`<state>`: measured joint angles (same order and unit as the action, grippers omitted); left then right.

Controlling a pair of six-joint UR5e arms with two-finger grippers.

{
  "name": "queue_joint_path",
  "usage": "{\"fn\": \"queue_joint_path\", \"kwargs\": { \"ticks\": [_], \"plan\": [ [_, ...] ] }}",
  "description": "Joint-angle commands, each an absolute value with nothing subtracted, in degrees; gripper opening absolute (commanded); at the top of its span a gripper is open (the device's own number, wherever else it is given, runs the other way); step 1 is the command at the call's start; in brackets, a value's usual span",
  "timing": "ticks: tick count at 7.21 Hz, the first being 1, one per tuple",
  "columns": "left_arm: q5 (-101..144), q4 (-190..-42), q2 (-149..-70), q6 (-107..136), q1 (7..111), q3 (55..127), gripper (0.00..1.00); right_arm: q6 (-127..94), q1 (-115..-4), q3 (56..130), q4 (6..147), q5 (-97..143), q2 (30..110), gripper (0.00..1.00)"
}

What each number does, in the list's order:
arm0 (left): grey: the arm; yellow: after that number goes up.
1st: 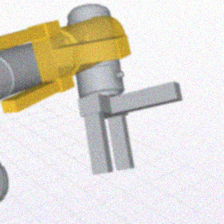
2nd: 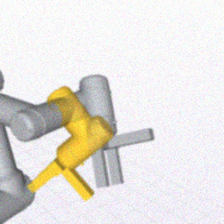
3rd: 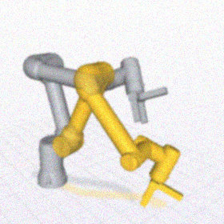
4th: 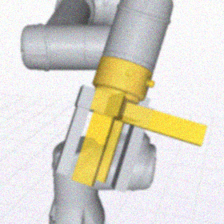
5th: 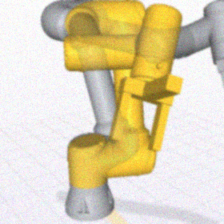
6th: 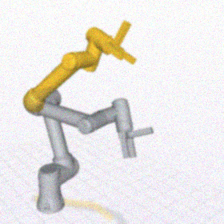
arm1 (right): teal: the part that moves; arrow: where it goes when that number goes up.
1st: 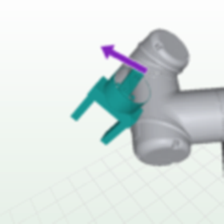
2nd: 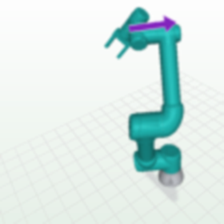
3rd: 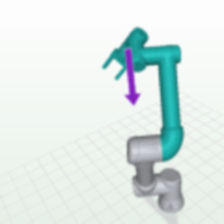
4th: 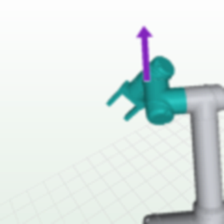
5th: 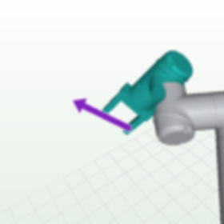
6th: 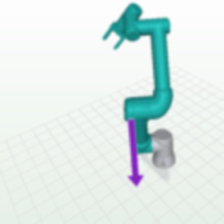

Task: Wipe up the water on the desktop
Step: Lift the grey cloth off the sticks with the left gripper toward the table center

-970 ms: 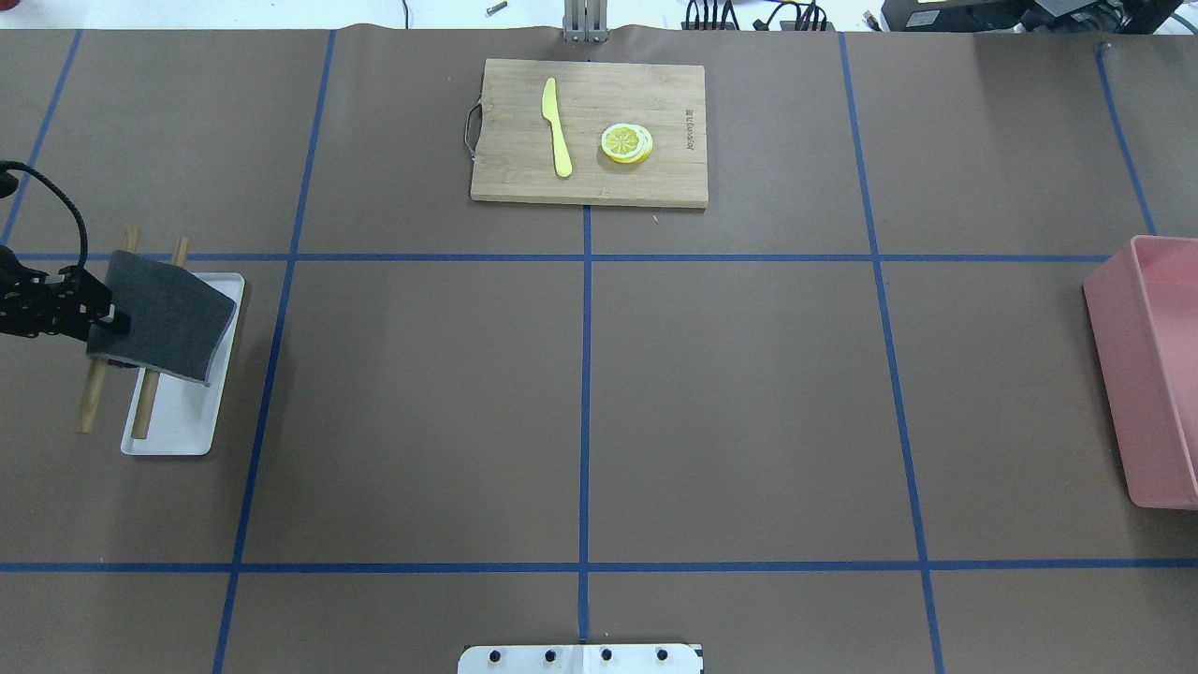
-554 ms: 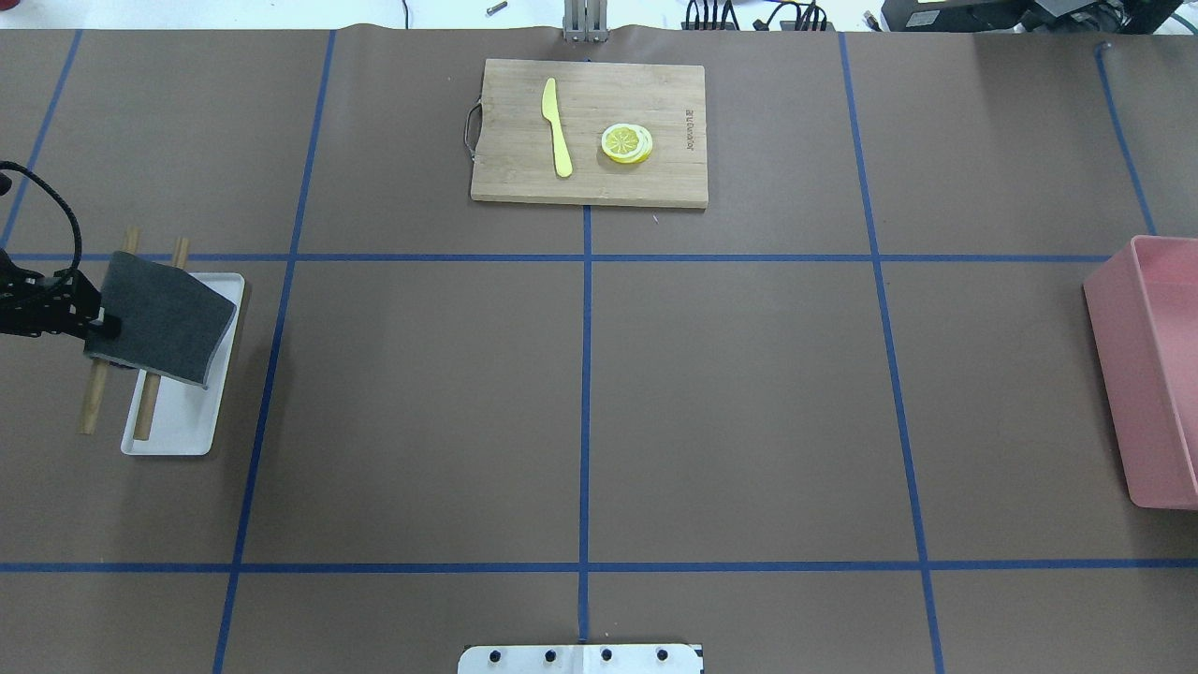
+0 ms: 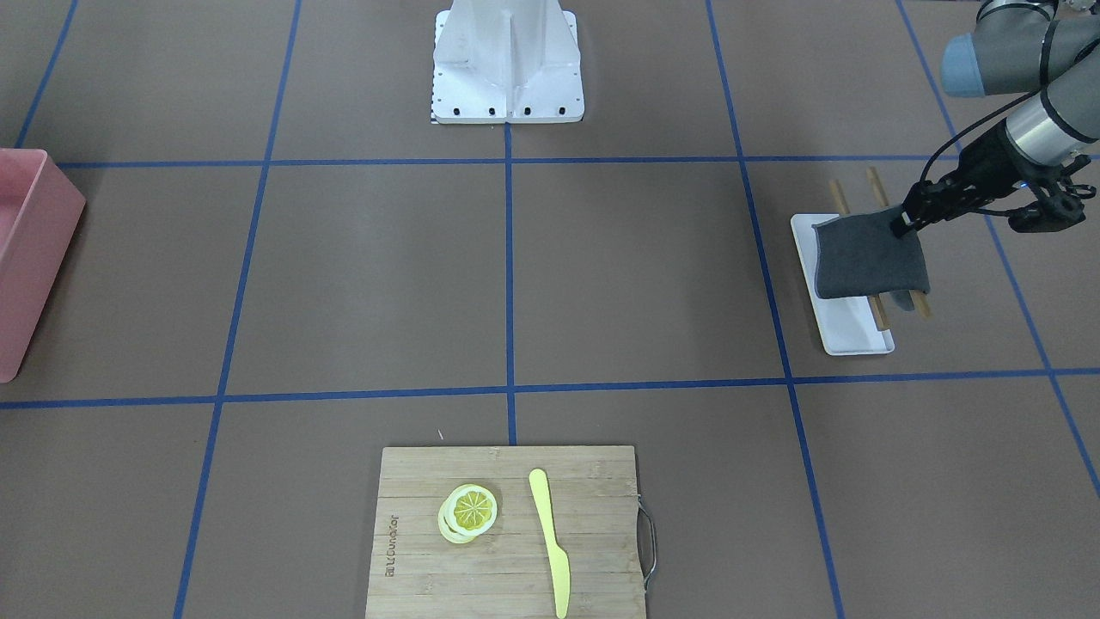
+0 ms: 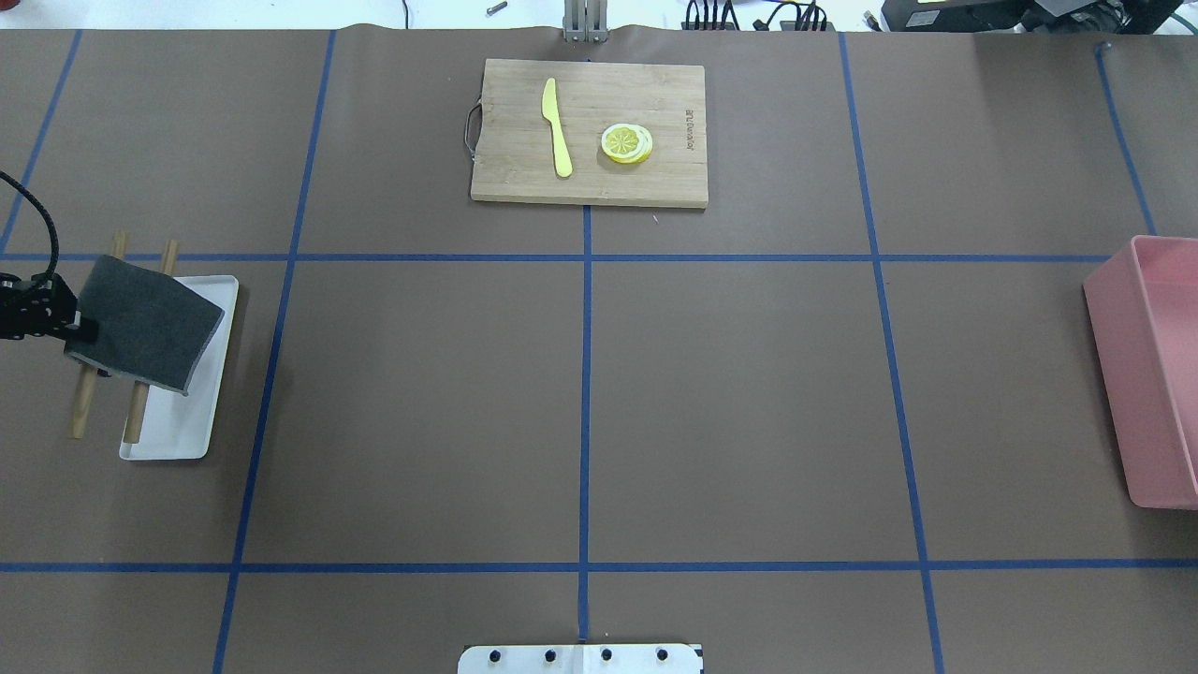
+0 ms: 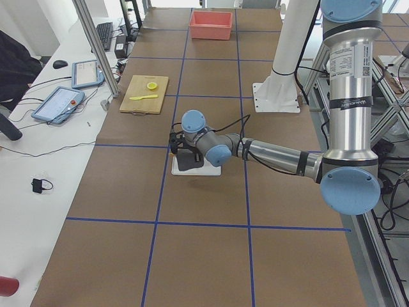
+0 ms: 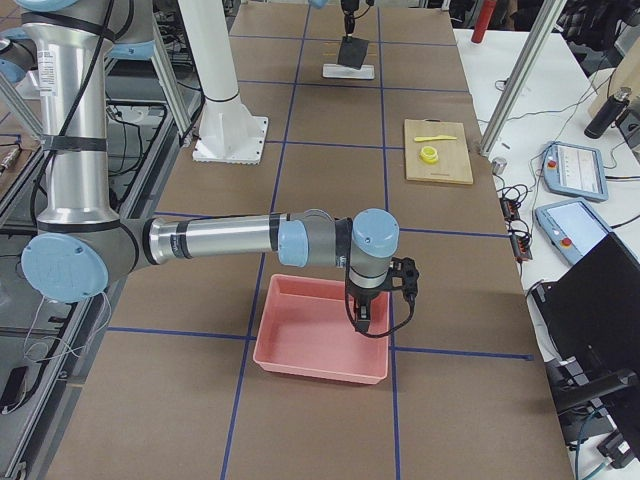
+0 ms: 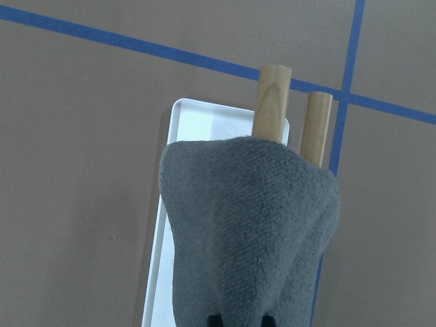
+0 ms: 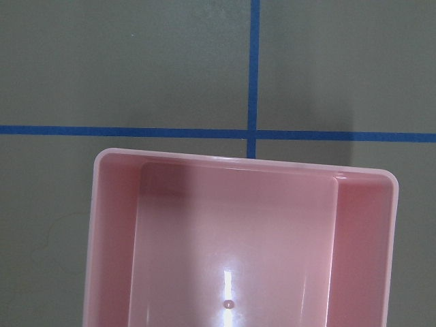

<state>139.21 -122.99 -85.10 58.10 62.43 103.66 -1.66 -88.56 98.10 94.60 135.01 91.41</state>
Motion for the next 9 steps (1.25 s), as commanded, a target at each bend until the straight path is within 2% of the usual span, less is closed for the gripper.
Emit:
{"fn": "queue_joint_path", "kwargs": {
  "ticks": [1,3,6,7,9],
  "plan": [
    [139.22,-122.96,-84.90,58.10,62.58,103.80,0.00,-1.67,-88.51,98.00,94.57,135.00,91.41,1.00],
    [139.31,-122.78,-85.17,58.01,63.28,104.41,0.00,-1.67,-88.51,97.91,94.57,135.00,91.41,1.00],
    [149.03,-122.43,-86.13,58.62,75.73,104.94,0.00,-1.41,-88.33,97.91,94.39,134.83,91.49,1.00],
    [150.89,-120.60,-87.87,61.49,77.68,105.03,0.00,-1.32,-87.29,98.26,94.31,135.26,91.49,1.00],
    [151.08,-118.13,-96.90,79.10,77.70,104.51,0.00,-1.32,-85.61,100.35,94.22,137.90,91.32,1.00]
  ]
}}
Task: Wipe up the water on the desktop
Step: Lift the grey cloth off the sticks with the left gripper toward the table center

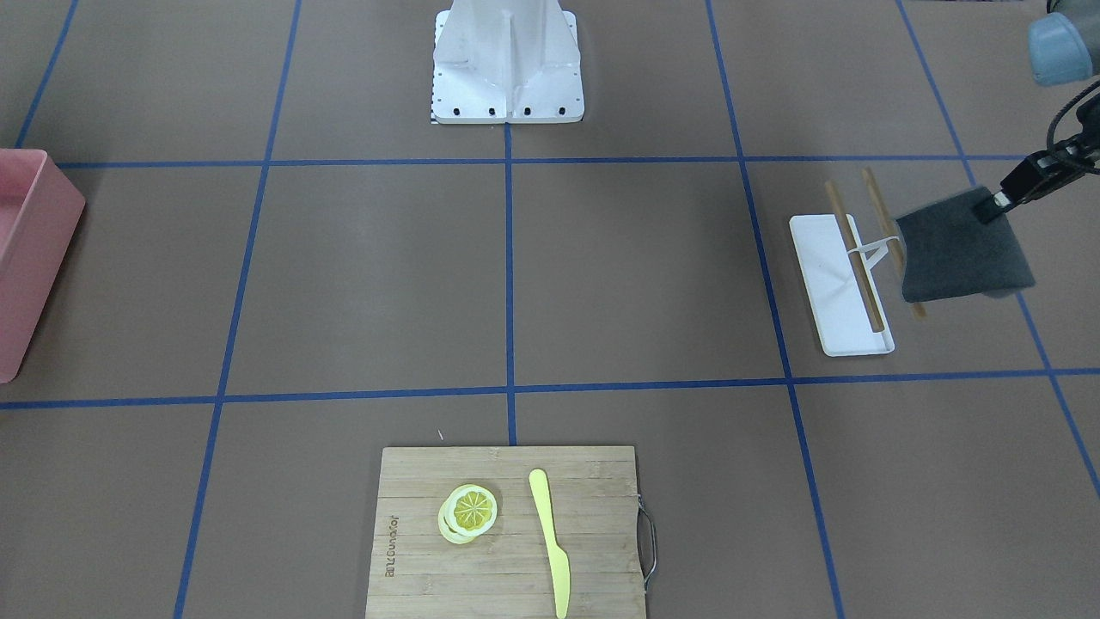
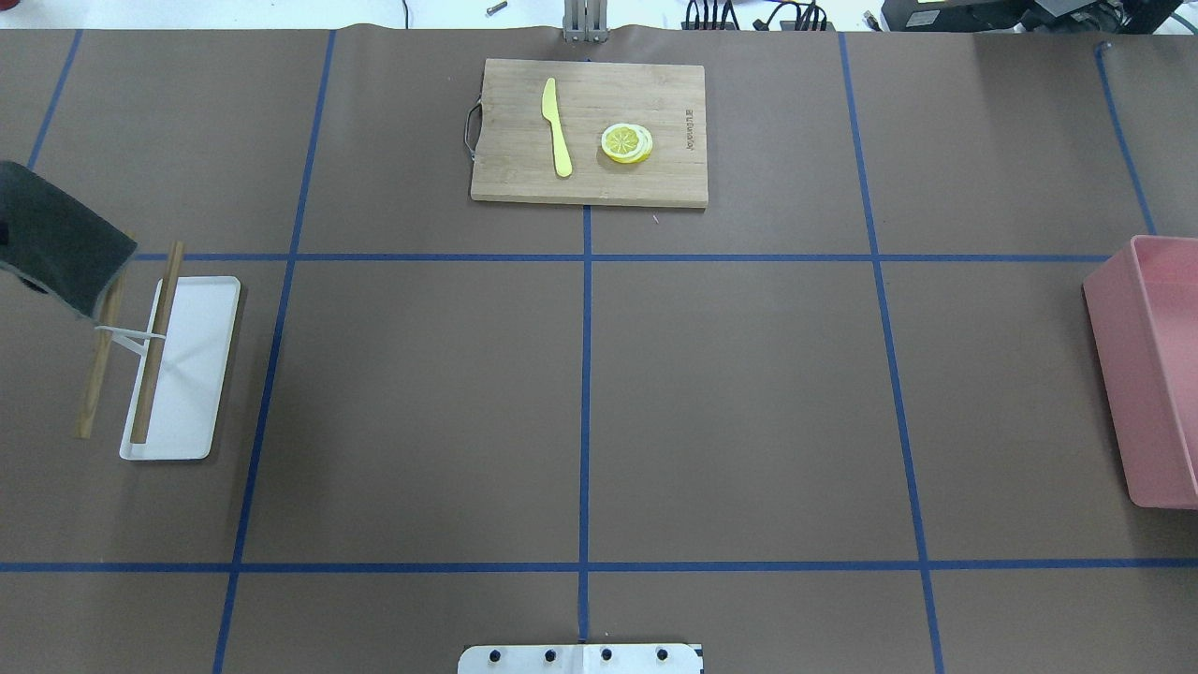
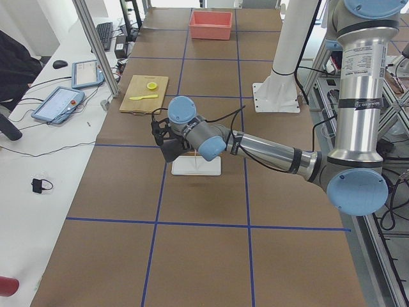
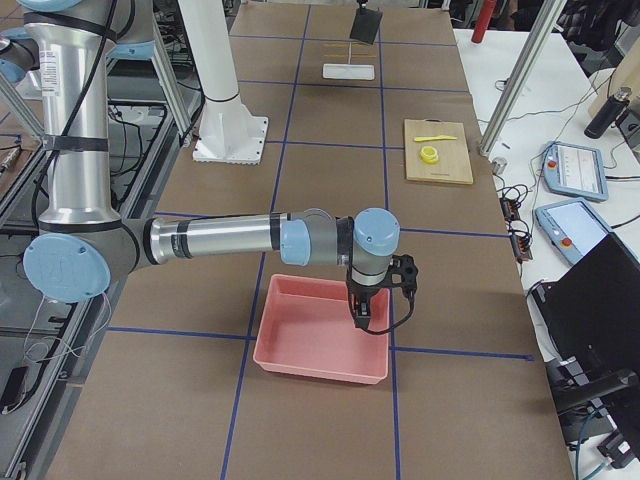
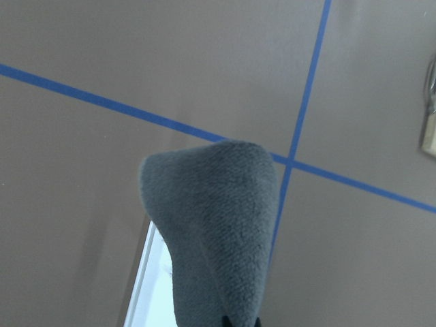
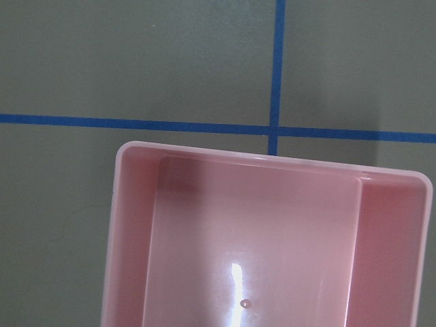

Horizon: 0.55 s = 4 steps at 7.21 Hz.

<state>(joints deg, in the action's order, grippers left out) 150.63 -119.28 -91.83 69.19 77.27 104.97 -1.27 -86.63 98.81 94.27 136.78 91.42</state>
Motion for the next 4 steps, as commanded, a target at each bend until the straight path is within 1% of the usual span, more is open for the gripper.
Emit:
{"fn": "queue_joint_path", "kwargs": {
  "ticks": [1,3,4],
  "plan": [
    [150.91,-117.69,-100.34,85.80,77.35,103.81,0.00,-1.67,-84.21,102.46,94.22,137.90,89.75,1.00],
    [150.12,-117.77,-106.75,99.07,75.17,102.31,0.00,-1.58,-80.00,107.81,94.22,138.08,85.63,1.00],
    [145.94,-117.77,-109.83,105.49,71.14,102.22,0.00,-1.58,-77.37,111.41,94.22,138.16,84.56,1.00]
  ]
}}
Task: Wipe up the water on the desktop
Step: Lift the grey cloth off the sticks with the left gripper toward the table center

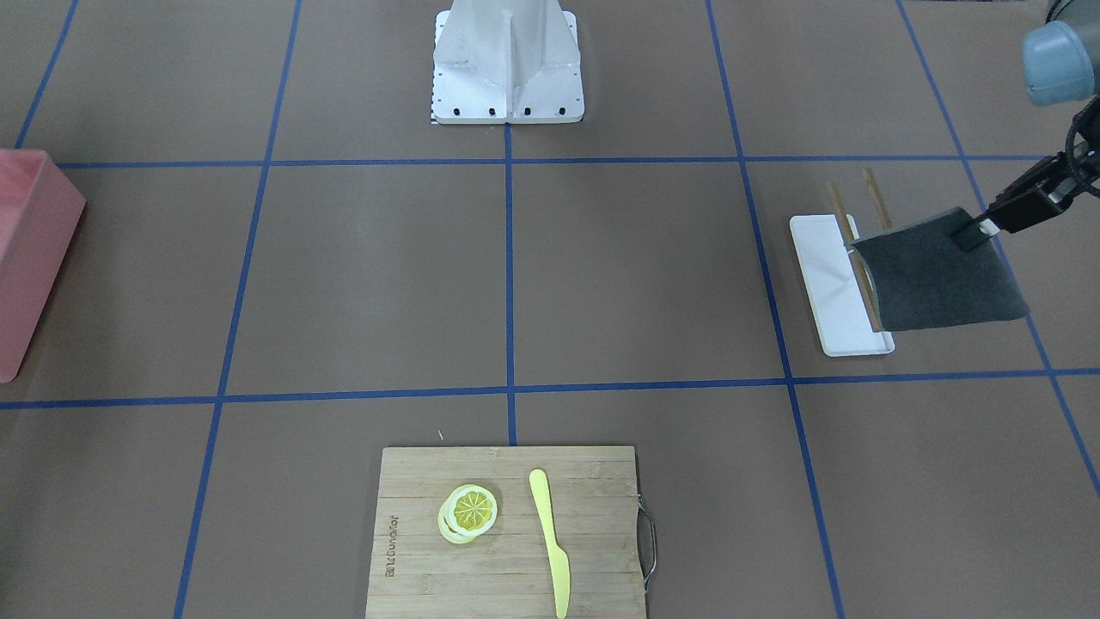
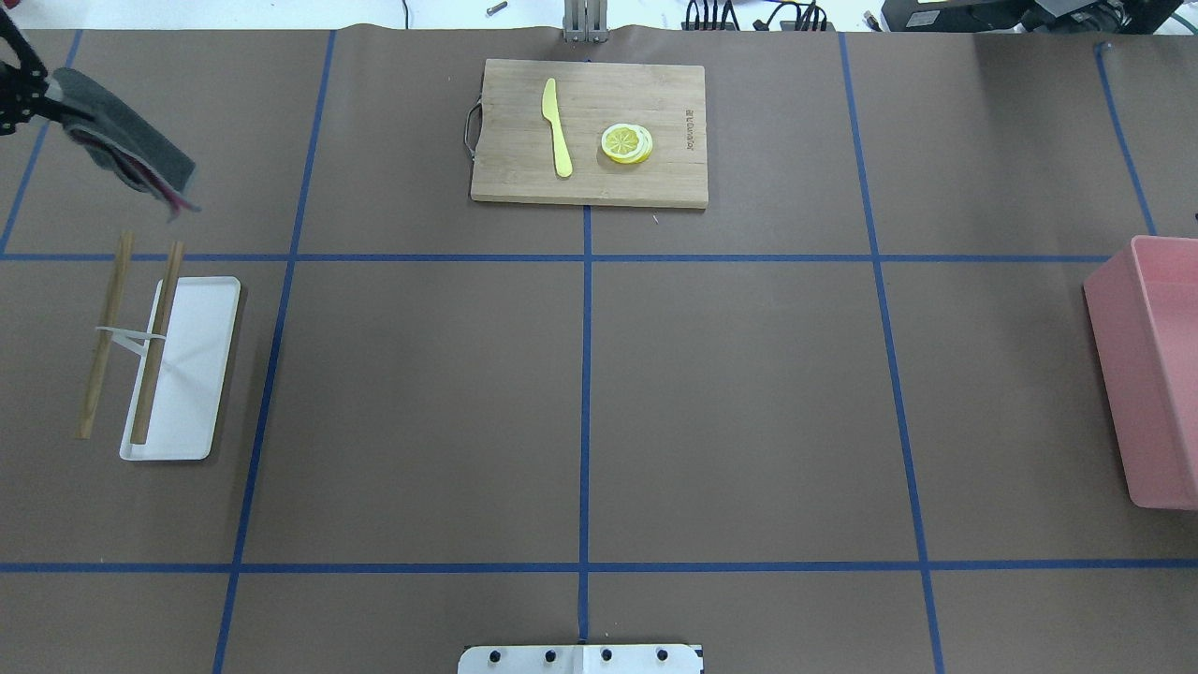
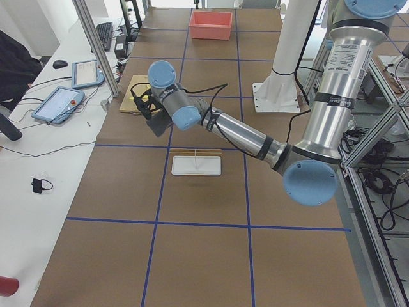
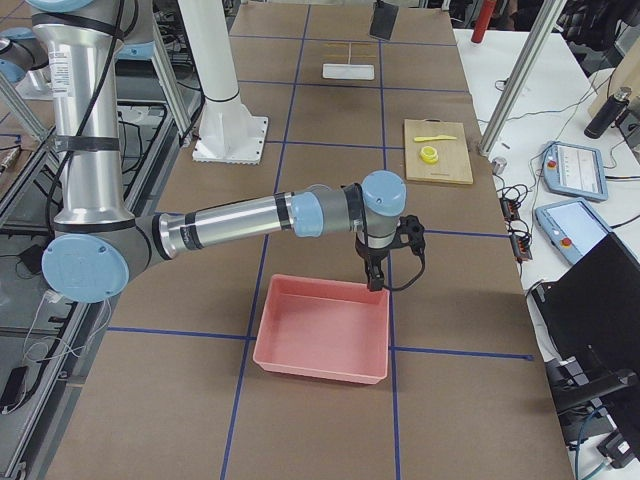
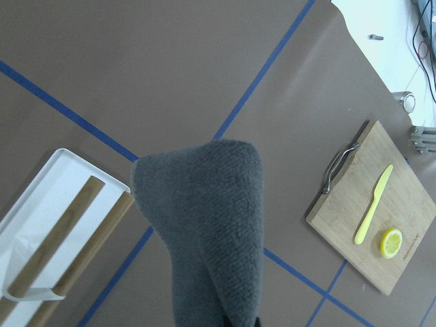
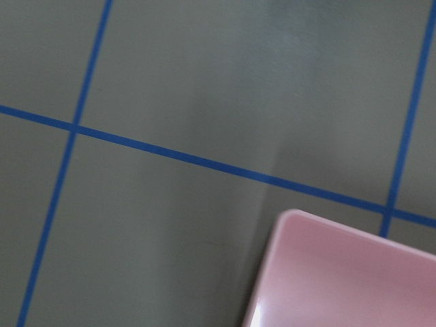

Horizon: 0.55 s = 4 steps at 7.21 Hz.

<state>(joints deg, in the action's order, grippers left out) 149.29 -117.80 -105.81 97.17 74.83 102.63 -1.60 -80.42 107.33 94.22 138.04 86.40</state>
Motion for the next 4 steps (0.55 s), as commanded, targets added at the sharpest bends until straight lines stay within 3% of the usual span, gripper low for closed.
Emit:
{"fn": "queue_joint_path", "kwargs": {
  "ticks": [1,4],
  "plan": [
    [141.90,-117.77,-112.73,110.95,66.23,102.13,0.00,-2.97,-74.73,114.49,94.22,138.16,82.64,1.00],
    [132.32,-112.02,-121.43,120.22,55.67,102.04,0.00,-12.29,-64.99,117.16,94.22,137.90,70.36,1.00]
  ]
}}
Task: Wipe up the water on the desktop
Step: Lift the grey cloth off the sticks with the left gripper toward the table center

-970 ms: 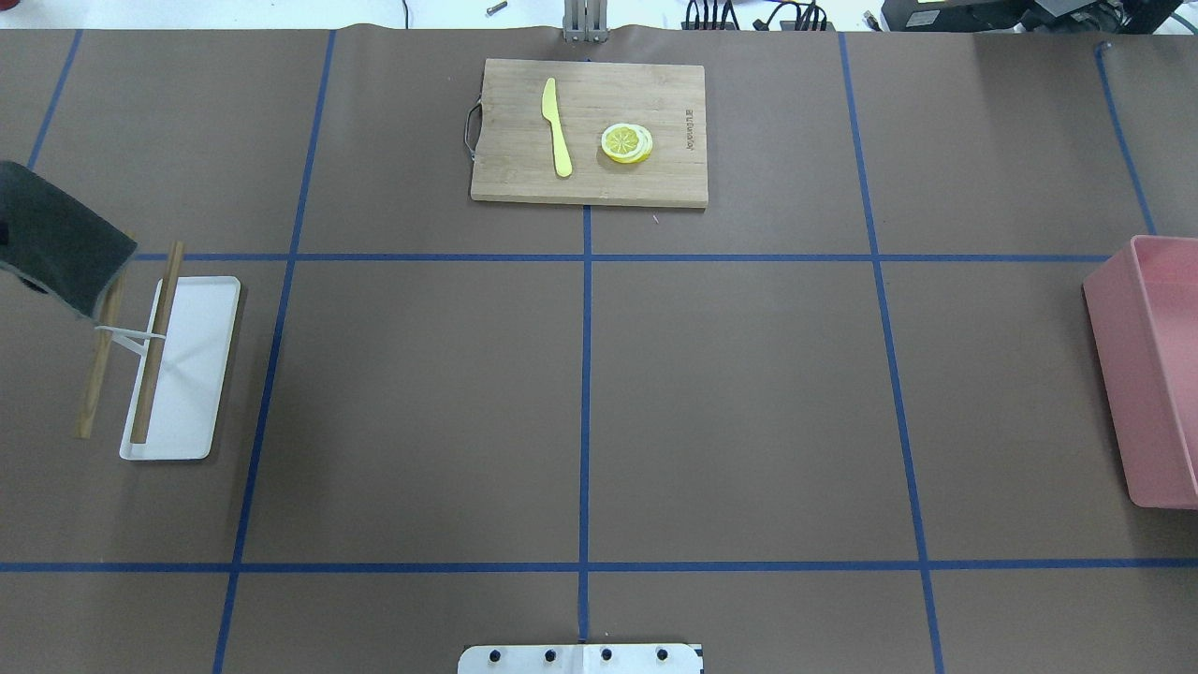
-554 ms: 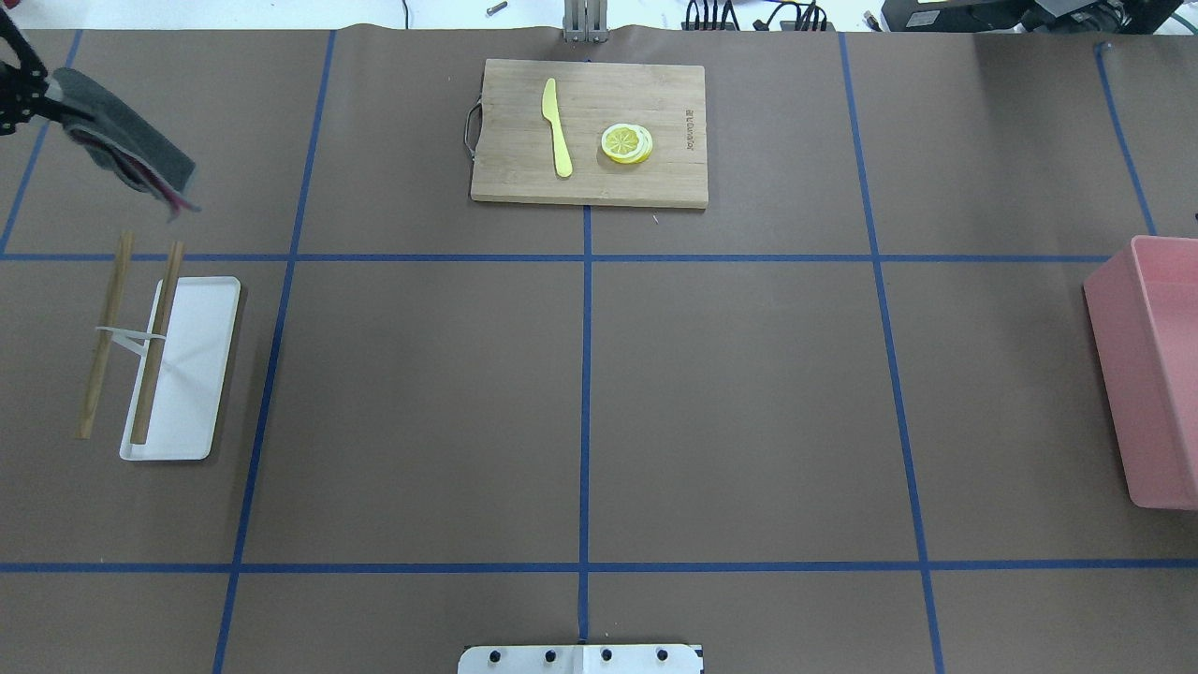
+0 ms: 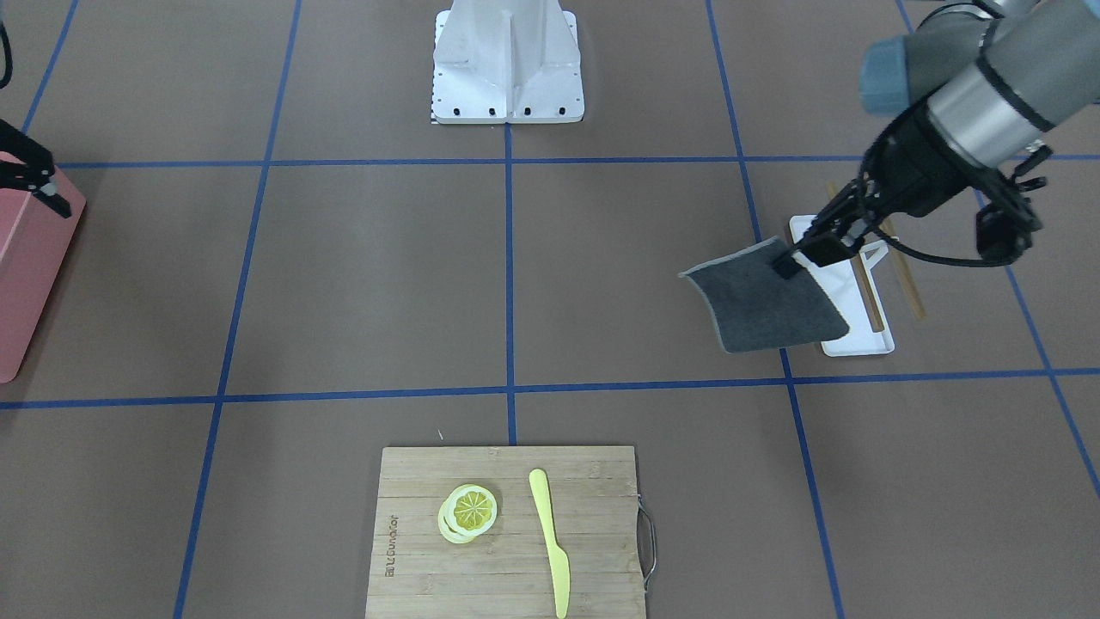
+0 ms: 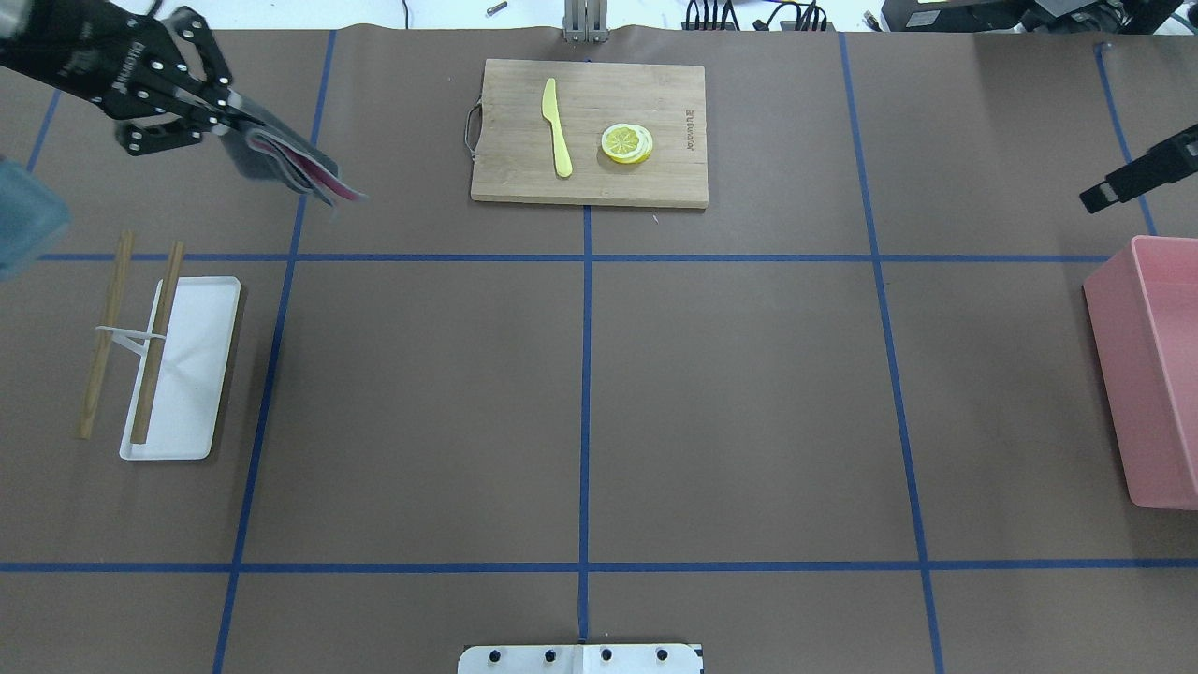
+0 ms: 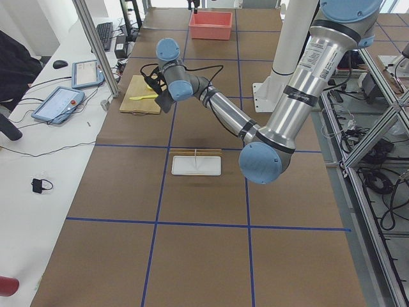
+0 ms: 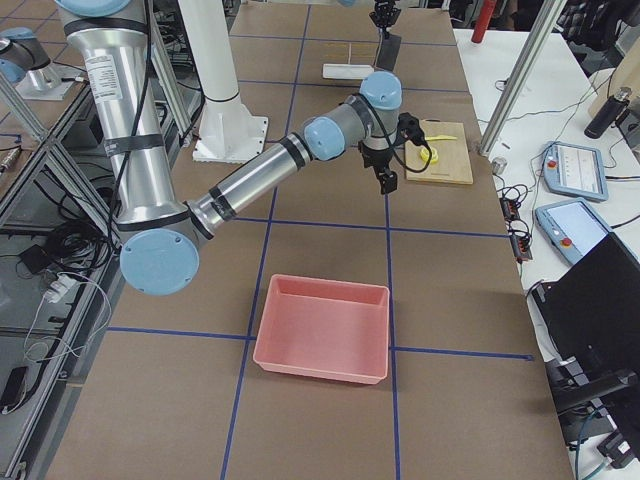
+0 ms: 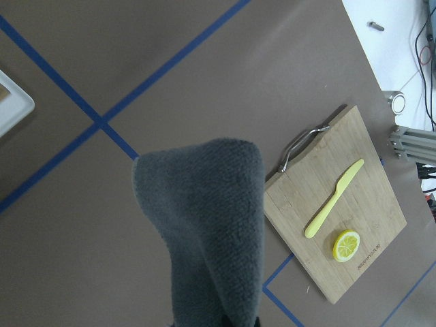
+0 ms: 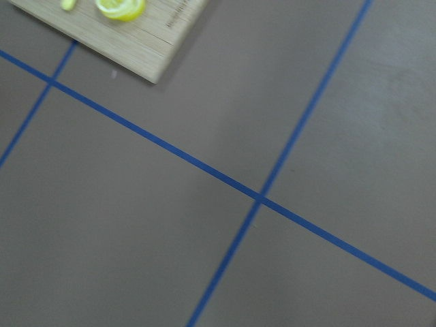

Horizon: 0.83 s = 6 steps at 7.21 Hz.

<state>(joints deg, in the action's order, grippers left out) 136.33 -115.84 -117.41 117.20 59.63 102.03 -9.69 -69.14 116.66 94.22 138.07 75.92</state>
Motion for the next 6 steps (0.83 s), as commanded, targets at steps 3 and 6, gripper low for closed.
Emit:
{"fn": "queue_joint_path", "kwargs": {
  "ticks": [3,6],
  "plan": [
    [126.41,-104.50,-128.48,125.48,47.06,101.60,0.00,-13.70,-56.81,117.25,83.85,134.94,65.91,1.00],
    [124.89,-104.41,-134.98,130.07,41.77,98.10,0.00,-24.08,-45.39,117.33,67.80,120.20,66.80,1.00]
  ]
}}
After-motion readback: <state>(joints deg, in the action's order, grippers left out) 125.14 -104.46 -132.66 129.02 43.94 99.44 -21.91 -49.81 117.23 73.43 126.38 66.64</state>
